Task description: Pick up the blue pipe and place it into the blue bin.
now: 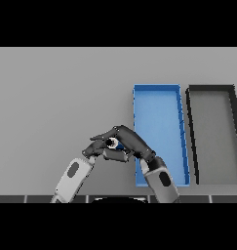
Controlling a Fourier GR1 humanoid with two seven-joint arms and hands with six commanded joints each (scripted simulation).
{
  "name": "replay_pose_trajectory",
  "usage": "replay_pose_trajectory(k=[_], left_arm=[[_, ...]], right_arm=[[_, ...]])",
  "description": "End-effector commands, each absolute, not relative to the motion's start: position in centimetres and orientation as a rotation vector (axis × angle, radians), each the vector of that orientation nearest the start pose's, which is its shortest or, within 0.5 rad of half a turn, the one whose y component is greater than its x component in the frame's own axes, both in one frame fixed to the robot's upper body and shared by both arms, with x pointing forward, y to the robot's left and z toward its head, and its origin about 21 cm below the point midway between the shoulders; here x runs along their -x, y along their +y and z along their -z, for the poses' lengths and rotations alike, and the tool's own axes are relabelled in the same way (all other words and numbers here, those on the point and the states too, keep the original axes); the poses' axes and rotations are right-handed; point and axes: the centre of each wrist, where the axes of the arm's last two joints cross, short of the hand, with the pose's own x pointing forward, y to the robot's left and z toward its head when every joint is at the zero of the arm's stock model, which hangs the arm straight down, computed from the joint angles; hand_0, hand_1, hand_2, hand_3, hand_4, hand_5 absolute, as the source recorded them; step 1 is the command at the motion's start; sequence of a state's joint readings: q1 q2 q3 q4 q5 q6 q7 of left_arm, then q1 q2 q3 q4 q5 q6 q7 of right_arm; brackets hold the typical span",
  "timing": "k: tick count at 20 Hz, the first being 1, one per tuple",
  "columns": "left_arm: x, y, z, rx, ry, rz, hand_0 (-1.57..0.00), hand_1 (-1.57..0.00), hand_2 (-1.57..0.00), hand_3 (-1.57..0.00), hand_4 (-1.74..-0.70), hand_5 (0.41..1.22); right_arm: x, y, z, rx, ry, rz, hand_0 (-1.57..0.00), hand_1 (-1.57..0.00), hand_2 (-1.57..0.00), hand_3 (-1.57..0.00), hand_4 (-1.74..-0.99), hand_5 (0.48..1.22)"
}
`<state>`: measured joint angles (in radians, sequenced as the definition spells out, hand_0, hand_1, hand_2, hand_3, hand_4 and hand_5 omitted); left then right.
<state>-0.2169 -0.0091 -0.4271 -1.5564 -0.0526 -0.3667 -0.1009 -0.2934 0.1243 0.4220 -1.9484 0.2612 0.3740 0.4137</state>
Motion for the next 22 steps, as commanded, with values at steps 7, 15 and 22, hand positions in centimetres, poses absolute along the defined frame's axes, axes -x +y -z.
replay_pose_trajectory(k=[7, 15, 22], left_arm=[[-26.3, 10.2, -4.7, 0.619, -1.719, 0.799, -1.45, -1.37, -1.34, -1.05, -1.63, 1.221], [-27.0, 10.9, -4.1, 0.586, -1.617, 0.918, -0.25, -0.23, -0.22, -0.18, -1.06, 0.912], [-27.0, 11.1, -3.8, 0.539, -1.542, 0.877, -0.05, -0.05, -0.05, -0.04, -0.97, 0.578]], right_arm=[[-23.0, -8.2, -15.7, -0.357, -1.749, -0.779, -1.55, -1.55, -1.55, -1.55, -1.496, 1.197], [-23.1, -7.8, -15.8, -0.323, -1.746, -0.768, -1.57, -1.57, -1.57, -1.57, -1.499, 1.217], [-23.1, -8.4, -15.7, -0.341, -1.820, -0.746, -1.57, -1.57, -1.57, -1.57, -1.499, 1.220]])
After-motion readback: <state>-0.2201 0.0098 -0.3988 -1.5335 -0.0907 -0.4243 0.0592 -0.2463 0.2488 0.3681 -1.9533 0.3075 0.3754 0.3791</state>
